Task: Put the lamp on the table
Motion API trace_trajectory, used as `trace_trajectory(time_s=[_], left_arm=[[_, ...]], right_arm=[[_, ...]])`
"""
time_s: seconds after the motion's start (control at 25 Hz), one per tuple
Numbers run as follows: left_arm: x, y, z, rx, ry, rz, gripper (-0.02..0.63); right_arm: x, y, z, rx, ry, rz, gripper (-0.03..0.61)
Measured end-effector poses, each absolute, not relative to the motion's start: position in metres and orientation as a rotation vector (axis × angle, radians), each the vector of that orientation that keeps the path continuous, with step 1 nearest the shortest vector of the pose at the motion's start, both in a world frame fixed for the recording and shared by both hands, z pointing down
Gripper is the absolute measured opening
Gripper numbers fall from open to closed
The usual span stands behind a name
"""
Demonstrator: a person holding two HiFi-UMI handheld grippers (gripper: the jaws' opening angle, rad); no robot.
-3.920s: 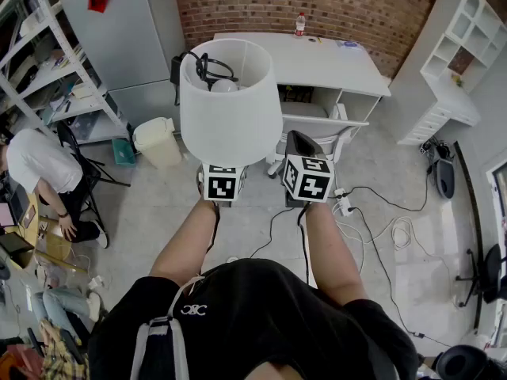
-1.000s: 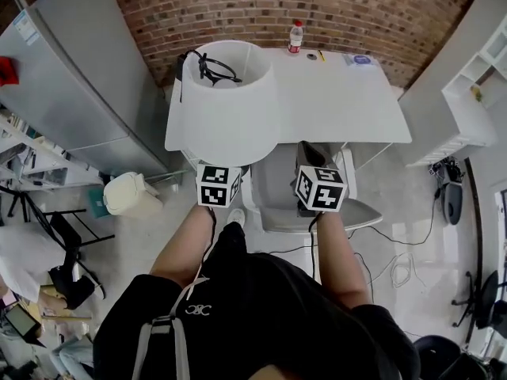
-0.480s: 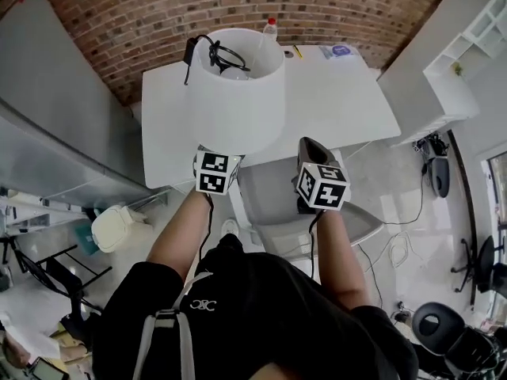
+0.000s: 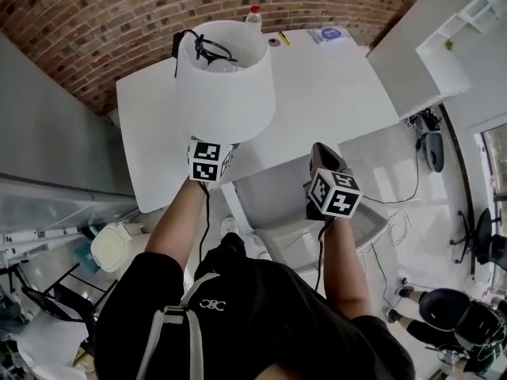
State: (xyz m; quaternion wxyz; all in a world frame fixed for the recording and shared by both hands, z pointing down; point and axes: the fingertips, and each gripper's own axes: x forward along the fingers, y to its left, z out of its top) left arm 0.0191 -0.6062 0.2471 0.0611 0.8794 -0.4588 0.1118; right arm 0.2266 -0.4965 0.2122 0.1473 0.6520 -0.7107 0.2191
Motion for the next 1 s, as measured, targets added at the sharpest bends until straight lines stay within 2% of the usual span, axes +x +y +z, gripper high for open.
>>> trace_trajectory(time_s=[0.56, 1.0], left_arm=[[0.050, -0.694, 0.311, 2.703, -1.246, 0.345, 0.133], [0.048, -0.711, 0.347, 2.667, -1.256, 0.311, 0.135]], right_arm=[[0.269, -0.526, 0.254, 1.928, -1.839, 0.710, -0.002], [0.266, -0.526, 0.279, 1.859, -1.771, 0.710, -0.002]])
